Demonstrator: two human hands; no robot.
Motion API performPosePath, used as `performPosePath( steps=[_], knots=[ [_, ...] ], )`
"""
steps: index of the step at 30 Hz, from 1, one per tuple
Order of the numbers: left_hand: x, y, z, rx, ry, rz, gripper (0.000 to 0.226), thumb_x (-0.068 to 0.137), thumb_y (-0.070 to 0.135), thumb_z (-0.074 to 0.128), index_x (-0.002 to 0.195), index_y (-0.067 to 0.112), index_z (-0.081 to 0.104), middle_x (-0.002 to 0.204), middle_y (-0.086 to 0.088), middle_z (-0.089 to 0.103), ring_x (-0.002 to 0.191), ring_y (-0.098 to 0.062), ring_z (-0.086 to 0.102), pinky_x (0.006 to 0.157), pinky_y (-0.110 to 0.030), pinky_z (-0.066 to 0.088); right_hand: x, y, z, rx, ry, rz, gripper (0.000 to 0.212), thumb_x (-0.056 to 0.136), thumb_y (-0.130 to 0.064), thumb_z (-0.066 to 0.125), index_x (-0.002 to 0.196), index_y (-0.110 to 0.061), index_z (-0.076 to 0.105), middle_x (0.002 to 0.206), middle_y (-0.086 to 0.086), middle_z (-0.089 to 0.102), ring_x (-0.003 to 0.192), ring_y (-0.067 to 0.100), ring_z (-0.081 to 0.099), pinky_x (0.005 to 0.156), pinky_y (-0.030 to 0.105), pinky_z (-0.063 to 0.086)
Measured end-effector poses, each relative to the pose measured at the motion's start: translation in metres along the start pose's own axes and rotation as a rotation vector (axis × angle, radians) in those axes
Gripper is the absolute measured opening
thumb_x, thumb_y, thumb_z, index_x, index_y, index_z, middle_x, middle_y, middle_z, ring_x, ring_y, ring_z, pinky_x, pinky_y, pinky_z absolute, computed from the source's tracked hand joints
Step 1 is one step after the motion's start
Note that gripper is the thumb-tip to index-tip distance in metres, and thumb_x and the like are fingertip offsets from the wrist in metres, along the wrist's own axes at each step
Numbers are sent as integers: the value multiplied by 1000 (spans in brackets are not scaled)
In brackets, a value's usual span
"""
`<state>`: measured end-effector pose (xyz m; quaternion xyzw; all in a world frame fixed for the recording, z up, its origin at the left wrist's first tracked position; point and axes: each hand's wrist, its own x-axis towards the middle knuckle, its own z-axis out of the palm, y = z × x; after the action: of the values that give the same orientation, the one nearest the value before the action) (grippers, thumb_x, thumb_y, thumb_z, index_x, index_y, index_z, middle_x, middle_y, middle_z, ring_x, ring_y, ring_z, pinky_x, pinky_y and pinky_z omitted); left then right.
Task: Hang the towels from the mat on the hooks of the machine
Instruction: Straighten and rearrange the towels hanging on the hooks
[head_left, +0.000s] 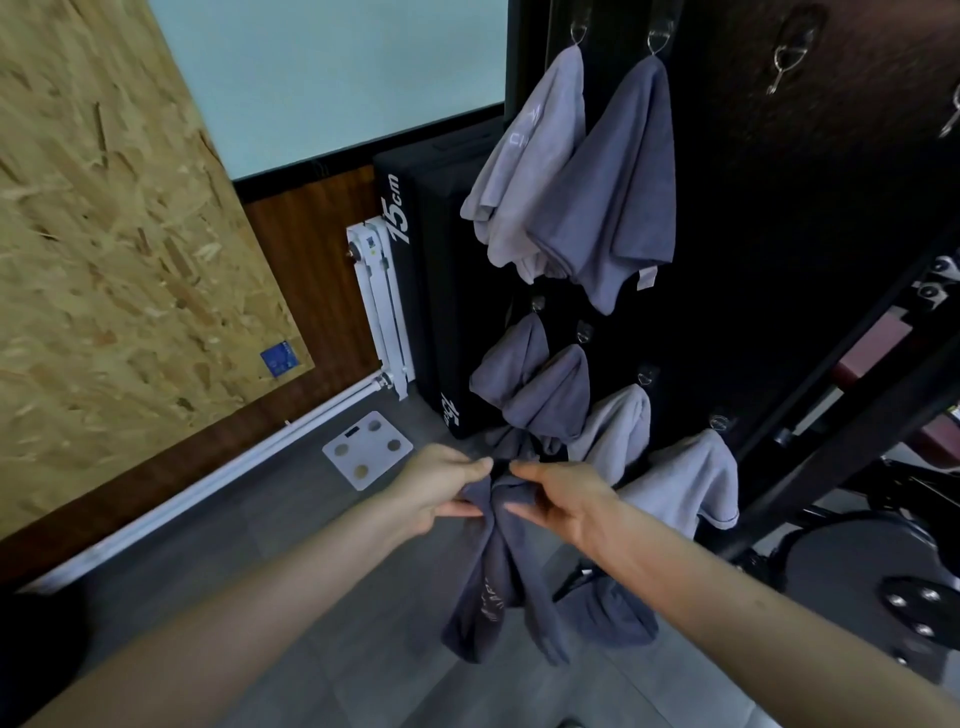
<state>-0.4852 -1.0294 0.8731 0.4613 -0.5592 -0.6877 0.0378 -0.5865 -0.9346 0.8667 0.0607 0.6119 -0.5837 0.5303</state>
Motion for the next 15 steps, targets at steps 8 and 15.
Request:
performPosePath(
  steps=[8, 15],
  knots=[
    [-10, 10, -7, 204, -39, 44, 31, 72, 32, 79, 77, 9, 60, 78, -6, 65, 74, -14, 64, 67, -26, 55, -29, 22, 13, -91, -183, -197, 38, 78, 21, 41, 102, 5, 66, 98, 19, 68, 93, 24, 65, 86, 30, 53],
    [-10, 22, -41, 307, -165, 139, 13, 79, 0, 68, 91, 0, 63, 83, -12, 66, 75, -17, 64, 63, -24, 52, -32, 19, -11, -153, -353, -209, 53, 71, 24, 43, 114, 1, 63, 106, 11, 68, 99, 19, 63, 90, 31, 52]
  ],
)
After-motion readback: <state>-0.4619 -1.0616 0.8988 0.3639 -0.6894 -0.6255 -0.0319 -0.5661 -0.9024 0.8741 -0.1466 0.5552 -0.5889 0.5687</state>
